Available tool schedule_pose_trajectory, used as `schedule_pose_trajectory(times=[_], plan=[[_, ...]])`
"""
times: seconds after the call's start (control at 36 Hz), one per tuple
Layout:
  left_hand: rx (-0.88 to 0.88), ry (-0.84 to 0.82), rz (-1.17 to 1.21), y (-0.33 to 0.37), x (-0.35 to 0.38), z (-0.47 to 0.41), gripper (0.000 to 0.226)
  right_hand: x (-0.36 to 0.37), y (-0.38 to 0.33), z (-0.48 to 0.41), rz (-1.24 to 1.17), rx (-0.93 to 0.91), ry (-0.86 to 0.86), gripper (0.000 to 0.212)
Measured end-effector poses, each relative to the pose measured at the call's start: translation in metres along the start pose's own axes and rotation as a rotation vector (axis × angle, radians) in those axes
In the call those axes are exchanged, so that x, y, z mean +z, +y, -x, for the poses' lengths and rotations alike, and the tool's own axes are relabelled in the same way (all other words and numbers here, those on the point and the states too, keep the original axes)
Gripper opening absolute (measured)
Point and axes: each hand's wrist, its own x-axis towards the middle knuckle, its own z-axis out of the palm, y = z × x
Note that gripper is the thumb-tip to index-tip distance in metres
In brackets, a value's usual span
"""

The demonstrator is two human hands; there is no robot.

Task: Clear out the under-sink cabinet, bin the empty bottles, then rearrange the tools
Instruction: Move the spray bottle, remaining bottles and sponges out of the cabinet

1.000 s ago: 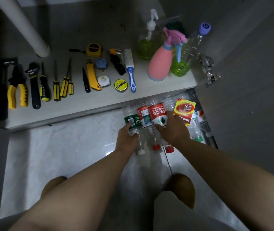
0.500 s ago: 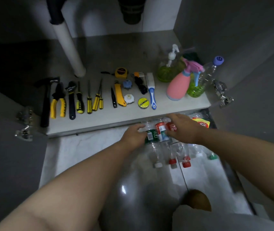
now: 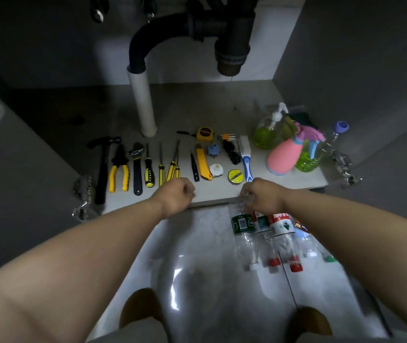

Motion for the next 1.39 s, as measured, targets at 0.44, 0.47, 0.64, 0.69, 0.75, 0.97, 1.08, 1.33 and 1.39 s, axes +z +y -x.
schedule_pose_trajectory(times=[0.44,0.47,0.64,0.69,0.75,0.97,1.08,1.33,1.39], plan=[[0.212,-0.057,-0.050,0.090,0.017,0.027,0.021,-0.055,0.052,0.093,-0.113,0.311,0.343,0.062],[0.214,-0.049,-0.037,0.096,0.021,0.022,0.020,-0.057,0.058,0.095,-0.147,0.337,0.373,0.067],[0.235,-0.038,0.088,0.130,0.045,-0.014,0.015,-0.078,0.092,0.071,-0.258,0.406,0.523,0.061],[0.237,-0.033,0.121,0.138,0.056,-0.029,0.014,-0.086,0.104,0.052,-0.256,0.415,0.556,0.053],[0.224,-0.042,0.135,0.142,0.067,-0.041,0.020,-0.090,0.112,0.034,-0.270,0.420,0.543,0.046],[0.173,-0.050,0.161,0.168,0.098,-0.068,0.074,-0.085,0.123,0.006,-0.350,0.424,0.623,0.015],[0.215,0.062,0.165,0.183,0.104,-0.073,0.105,-0.089,0.116,0.028,-0.510,0.228,0.683,0.010],[0.247,0.135,0.152,0.178,0.112,-0.080,0.051,-0.116,0.131,0.048,-0.763,0.112,0.578,0.022],[0.219,0.152,0.189,0.172,0.109,-0.082,0.056,-0.120,0.147,0.037,-0.427,0.213,0.690,0.025]])
